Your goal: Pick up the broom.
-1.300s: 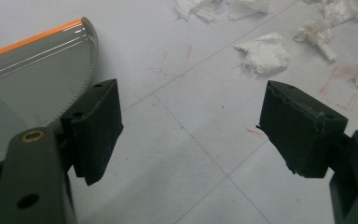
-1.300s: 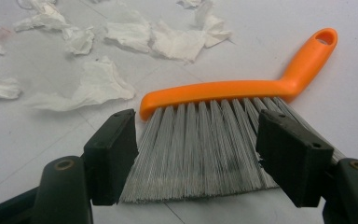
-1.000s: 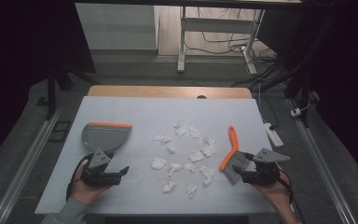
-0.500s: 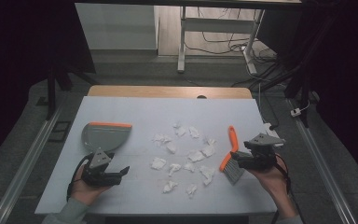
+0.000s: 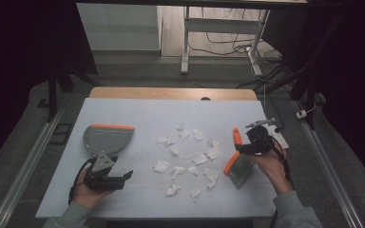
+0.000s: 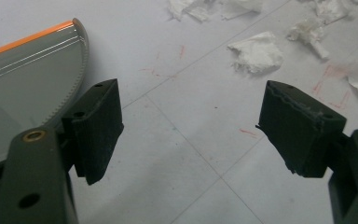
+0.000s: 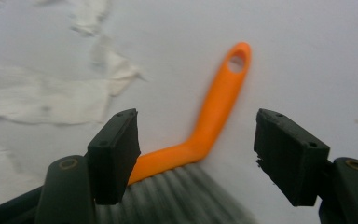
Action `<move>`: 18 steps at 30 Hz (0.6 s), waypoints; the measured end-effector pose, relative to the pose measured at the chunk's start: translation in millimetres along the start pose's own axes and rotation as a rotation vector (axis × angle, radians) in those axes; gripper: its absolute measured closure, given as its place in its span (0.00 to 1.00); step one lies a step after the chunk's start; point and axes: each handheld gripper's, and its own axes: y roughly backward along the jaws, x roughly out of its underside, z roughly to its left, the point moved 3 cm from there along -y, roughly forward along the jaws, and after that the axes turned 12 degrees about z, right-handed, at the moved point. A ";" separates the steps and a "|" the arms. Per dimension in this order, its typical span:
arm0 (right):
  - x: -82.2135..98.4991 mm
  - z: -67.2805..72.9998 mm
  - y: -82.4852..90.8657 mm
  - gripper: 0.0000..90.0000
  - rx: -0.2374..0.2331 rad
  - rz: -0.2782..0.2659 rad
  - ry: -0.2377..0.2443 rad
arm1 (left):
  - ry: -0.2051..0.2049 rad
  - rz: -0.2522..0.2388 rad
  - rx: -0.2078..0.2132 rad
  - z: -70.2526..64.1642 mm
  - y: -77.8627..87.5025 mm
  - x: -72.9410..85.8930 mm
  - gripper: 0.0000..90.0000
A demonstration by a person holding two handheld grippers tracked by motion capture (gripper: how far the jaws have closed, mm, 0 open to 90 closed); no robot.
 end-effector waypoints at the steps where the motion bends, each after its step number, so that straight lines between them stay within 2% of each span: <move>1: -3.2 -1.9 -2.8 0.35 0.007 0.020 -0.005 | 0.001 -0.001 0.003 -0.4 0.2 0.1 0.25; 3: -11.4 -6.9 -11.7 0.35 -0.019 0.077 -0.049 | 0.000 -0.003 0.007 -0.9 0.3 0.1 0.25; 6: -15.4 -9.5 -17.4 0.35 -0.016 0.114 -0.072 | -0.001 0.000 0.008 -1.0 -0.2 0.4 0.25; 7: -17.7 -11.1 -23.3 0.35 -0.014 0.152 -0.096 | 0.000 0.000 0.010 -0.9 -0.3 0.5 0.25; 8: -17.7 -11.1 -23.3 0.35 -0.014 0.152 -0.096 | 0.001 -0.002 0.011 -0.9 -0.4 0.6 0.25; 9: -18.4 -10.9 -29.5 0.35 -0.030 0.188 -0.122 | 0.000 -0.002 0.011 -0.7 -0.2 0.7 0.25; 10: -18.4 -10.9 -29.5 0.35 -0.030 0.188 -0.122 | 0.000 -0.002 0.011 -0.5 0.1 0.7 0.25; 13: -18.3 -10.1 -36.6 0.37 -0.007 0.238 -0.134 | -0.005 -0.007 0.017 -1.3 0.7 0.6 0.25; 15: -19.5 -9.6 -41.6 0.39 -0.007 0.264 -0.157 | -0.009 -0.006 0.018 -2.2 0.2 0.3 0.25; 18: -20.8 -9.7 -44.4 0.42 0.007 0.280 -0.166 | -0.013 -0.003 0.020 -2.2 -0.6 -0.1 0.25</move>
